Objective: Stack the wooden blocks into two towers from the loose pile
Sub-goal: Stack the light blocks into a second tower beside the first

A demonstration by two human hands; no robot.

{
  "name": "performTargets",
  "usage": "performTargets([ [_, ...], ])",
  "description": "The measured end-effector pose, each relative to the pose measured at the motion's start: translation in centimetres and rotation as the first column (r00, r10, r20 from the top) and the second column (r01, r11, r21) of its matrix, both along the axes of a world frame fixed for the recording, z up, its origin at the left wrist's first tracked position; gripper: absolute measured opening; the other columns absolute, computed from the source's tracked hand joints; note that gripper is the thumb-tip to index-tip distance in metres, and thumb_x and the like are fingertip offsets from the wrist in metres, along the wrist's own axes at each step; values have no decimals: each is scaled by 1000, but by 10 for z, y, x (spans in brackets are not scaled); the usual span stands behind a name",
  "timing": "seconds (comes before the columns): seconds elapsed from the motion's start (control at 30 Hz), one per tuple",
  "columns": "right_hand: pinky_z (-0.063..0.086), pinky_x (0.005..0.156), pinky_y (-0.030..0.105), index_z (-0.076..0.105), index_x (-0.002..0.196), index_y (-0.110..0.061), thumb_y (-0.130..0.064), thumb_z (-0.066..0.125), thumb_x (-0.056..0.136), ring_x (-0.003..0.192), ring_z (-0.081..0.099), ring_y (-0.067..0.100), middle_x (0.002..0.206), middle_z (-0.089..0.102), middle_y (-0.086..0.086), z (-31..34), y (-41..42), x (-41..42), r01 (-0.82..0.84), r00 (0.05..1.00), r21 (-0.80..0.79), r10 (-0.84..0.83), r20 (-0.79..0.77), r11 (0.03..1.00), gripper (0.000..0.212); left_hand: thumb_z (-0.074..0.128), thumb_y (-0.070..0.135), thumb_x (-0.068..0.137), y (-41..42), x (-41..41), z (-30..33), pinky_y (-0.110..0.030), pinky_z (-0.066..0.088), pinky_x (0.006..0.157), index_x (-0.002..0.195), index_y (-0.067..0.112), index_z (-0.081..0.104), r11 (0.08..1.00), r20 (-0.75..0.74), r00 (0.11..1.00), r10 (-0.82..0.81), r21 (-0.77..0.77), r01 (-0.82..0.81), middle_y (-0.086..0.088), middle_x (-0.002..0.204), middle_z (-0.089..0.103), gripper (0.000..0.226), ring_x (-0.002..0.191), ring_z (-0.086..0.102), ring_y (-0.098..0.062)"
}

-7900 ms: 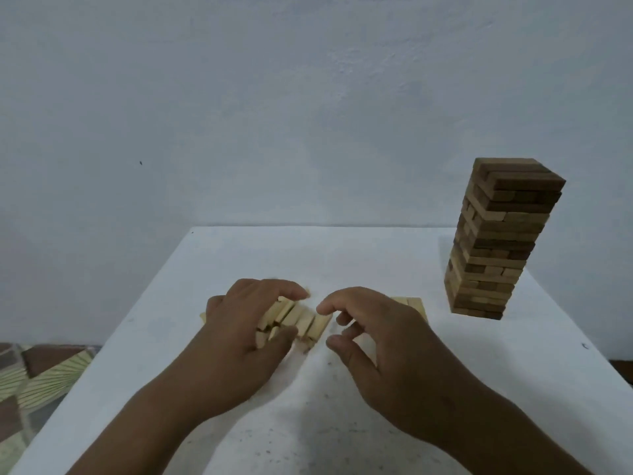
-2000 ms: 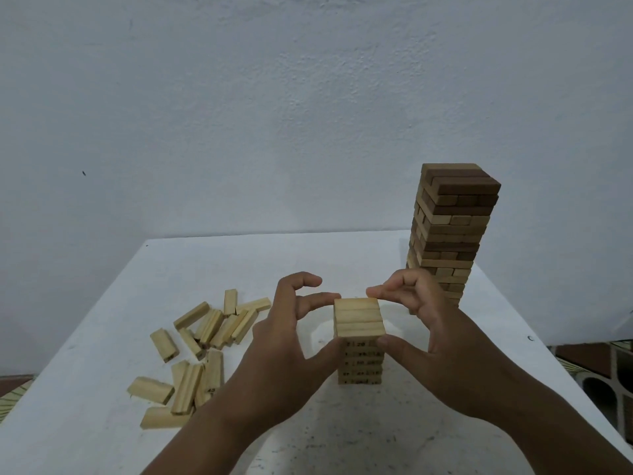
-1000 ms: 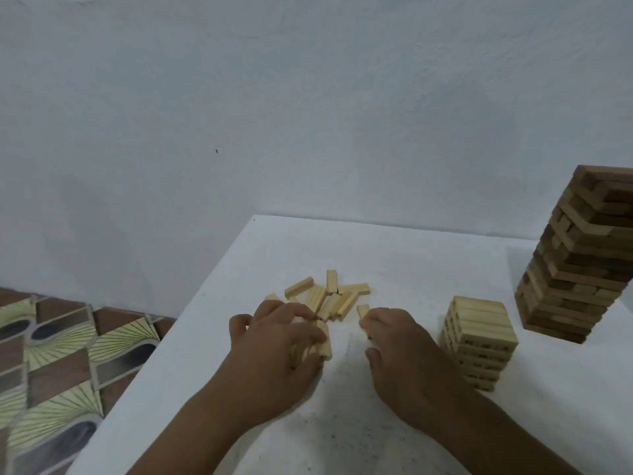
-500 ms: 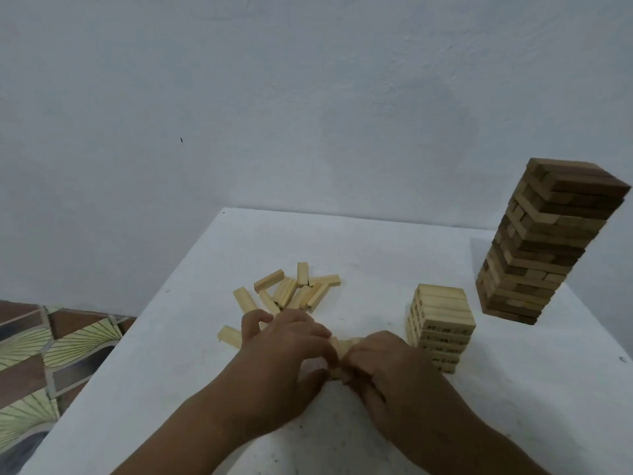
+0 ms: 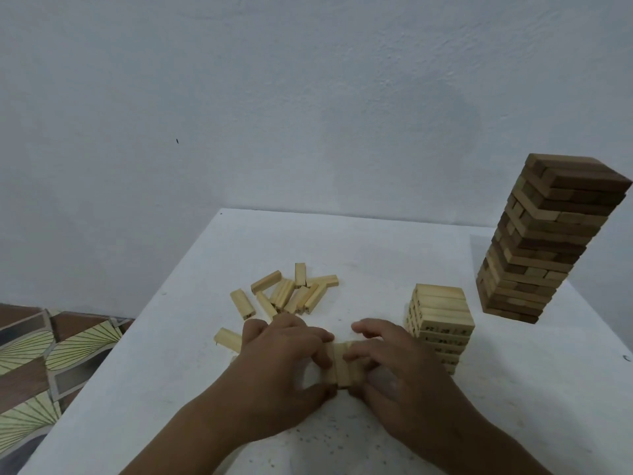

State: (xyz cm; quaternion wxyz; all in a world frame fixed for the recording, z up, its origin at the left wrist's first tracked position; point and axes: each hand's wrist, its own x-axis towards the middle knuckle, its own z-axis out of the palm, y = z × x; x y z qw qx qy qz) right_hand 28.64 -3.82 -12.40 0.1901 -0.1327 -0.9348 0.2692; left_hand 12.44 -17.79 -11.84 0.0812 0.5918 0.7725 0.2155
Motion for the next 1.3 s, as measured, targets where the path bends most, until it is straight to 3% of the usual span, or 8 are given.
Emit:
performTargets([
  [0.1,34,104,17,60,117,-40,-37,66,79,124,38,-8,134,49,-22,3,0,-4,-14,999,-60,16,43,998,38,72,53,73,2,3,0,-27,25,93,79,42,51,999,22,1000,4,39,-5,35,118,58,25,112,40,5],
  [0.3,41,82,10,59,118,-32,-34,53,85,100,51,1,112,59,-11,4,-5,-16,-39,989,-43,45,142,998,34,68,55,69,5,2,-1,-33,41,88,76,34,59,997,83,997,-2,76,-4,27,102,66,25,98,51,-4],
  [0.5,42,72,13,46,118,-40,-21,62,89,97,47,2,116,44,-11,17,-10,-17,-27,965,-40,37,261,999,38,72,57,68,0,2,1,-21,30,90,84,41,44,998,77,996,52,31,-55,26,93,53,36,102,42,1],
  [0.73,47,70,15,32,103,-49,-31,62,89,90,52,1,114,43,-14,40,-18,-12,-57,987,-16,59,149,998,37,83,44,63,-8,2,24,-24,43,82,94,44,41,985,239,968,72,136,-106,33,111,61,53,107,52,-4],
  [0.87,42,69,9,33,104,-50,-32,66,87,90,50,-3,111,45,-21,71,-14,-5,-23,997,12,22,74,1000,42,88,31,63,-4,3,49,-15,39,80,93,39,41,955,259,965,44,272,-117,30,110,64,56,102,58,-5],
  [1.0,42,68,5,32,102,-54,-35,73,82,95,48,-7,110,46,-27,95,4,2,32,998,50,-34,43,998,50,86,36,68,16,9,73,-36,50,81,101,42,42,946,270,963,-4,313,-84,29,115,63,56,107,60,-12],
  [1.17,45,69,11,35,107,-52,-36,74,80,95,50,-5,113,48,-28,112,33,22,112,992,61,-115,47,992,50,84,39,69,49,21,86,-32,44,91,102,51,40,944,286,957,-53,326,-45,24,116,61,56,122,49,-5],
  [1.3,41,70,5,39,108,-48,-38,74,80,99,48,-9,115,49,-31,116,51,38,148,986,96,-155,64,984,46,81,44,71,76,35,86,-32,44,96,104,52,36,961,257,964,-63,277,-11,33,114,58,57,122,46,-1],
])
